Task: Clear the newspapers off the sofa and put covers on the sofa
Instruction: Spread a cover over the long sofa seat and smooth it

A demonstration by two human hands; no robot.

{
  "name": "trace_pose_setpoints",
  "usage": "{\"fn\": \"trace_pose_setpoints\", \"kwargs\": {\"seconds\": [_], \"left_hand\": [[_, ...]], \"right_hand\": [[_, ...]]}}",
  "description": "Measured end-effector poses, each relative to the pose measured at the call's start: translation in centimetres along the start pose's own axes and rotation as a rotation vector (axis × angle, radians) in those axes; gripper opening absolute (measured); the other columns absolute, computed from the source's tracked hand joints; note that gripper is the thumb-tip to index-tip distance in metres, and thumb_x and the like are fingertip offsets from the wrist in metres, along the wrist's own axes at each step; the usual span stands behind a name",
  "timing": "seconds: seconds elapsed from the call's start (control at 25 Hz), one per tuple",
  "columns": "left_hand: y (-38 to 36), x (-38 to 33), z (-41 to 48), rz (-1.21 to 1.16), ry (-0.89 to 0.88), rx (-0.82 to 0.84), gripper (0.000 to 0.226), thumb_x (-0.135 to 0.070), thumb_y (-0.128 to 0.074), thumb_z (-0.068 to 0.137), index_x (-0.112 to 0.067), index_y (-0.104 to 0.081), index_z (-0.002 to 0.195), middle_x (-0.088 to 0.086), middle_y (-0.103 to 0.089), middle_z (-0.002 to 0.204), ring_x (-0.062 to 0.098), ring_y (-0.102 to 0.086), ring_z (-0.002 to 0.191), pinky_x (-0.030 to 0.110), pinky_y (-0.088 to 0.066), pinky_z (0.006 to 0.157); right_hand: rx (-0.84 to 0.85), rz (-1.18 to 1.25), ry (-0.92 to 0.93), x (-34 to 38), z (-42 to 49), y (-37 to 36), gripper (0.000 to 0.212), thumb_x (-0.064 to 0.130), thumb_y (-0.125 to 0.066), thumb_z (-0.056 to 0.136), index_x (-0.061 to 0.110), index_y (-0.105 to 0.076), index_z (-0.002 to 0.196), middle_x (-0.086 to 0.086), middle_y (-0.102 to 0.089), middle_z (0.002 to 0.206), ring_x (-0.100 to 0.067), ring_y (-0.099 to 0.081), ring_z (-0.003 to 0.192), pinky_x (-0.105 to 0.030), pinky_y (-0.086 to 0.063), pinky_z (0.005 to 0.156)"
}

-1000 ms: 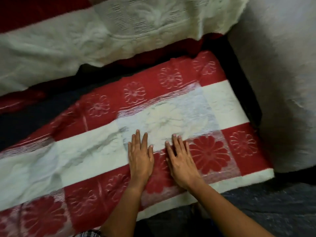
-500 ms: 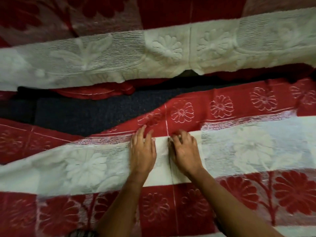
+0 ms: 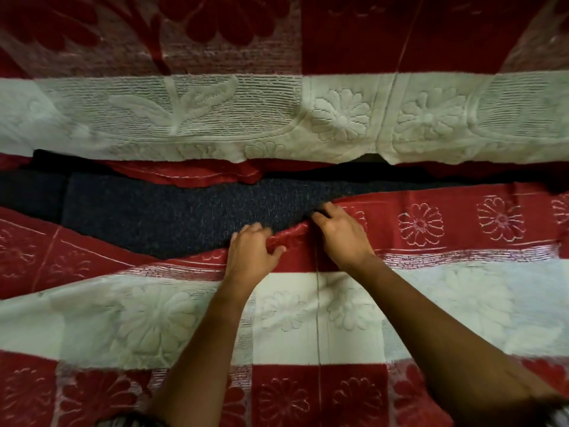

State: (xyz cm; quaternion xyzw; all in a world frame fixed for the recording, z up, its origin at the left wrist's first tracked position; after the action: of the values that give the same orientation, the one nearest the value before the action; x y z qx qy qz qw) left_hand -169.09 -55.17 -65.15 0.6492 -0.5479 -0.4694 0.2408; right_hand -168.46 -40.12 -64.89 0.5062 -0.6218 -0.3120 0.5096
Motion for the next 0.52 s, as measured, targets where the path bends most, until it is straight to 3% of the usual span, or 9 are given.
{"fn": "trace_pose_setpoints", "kwargs": {"seconds": [0.12,0.24,0.36,0.52], "left_hand": [[1.2,0.1,0.9,-0.150,0.098,0.076,0.022,-0.028,-0.063,0.086,-0.016,-0.052,0.101,0.001,-0.058,0.087,0.022,-0.059,0.086,0.030,-0.043,0.077],[3.8,-0.1,1.6,-0.158,0.090,-0.143,0.029,-0.023,-0.070,0.079,-0.017,-0.045,0.091,-0.001,-0.051,0.085,0.018,-0.052,0.080,0.032,-0.043,0.077],[5.0,0.0,1.9,-0.139,0.079,-0.381,0.035,-0.017,-0.073,0.075,-0.014,-0.052,0.103,0.006,-0.045,0.110,0.019,-0.044,0.105,0.035,-0.035,0.095],[1.0,-1.3,2.0,-0.001,-0.029,-0.170,0.038,-0.016,-0.053,0.092,-0.013,-0.049,0.129,0.005,-0.046,0.131,0.018,-0.042,0.119,0.029,-0.030,0.103]], "right_hand": [[-0.108,-0.023,-0.034,-0.4,0.6,1.5,0.036,-0.009,-0.050,0.081,0.000,-0.057,0.115,-0.019,-0.053,0.113,-0.037,-0.056,0.099,-0.039,-0.047,0.061],[-0.274,-0.004,-0.006,-0.2,0.9,2.9,0.036,-0.013,-0.067,0.062,-0.001,-0.060,0.096,-0.019,-0.057,0.097,-0.034,-0.060,0.077,-0.029,-0.041,0.044],[-0.326,0.037,-0.068,-0.9,1.0,2.9,0.044,-0.009,-0.070,0.061,-0.001,-0.059,0.103,-0.024,-0.056,0.110,-0.036,-0.060,0.084,-0.035,-0.053,0.049],[-0.234,0.010,-0.080,-1.3,0.0,-0.2,0.046,-0.001,-0.069,0.070,0.002,-0.058,0.114,-0.023,-0.053,0.124,-0.037,-0.058,0.102,-0.047,-0.053,0.076]]}}
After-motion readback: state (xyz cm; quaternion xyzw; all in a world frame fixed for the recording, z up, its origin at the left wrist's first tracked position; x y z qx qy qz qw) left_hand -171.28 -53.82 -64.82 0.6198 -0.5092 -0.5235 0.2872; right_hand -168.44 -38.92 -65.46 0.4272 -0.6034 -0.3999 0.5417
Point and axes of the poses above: each hand's wrist, its own z-axis towards the middle knuckle, its own y-axis out of the back of the hand, x = y × z, the point moved 8 cm from there along z, towards the middle knuckle
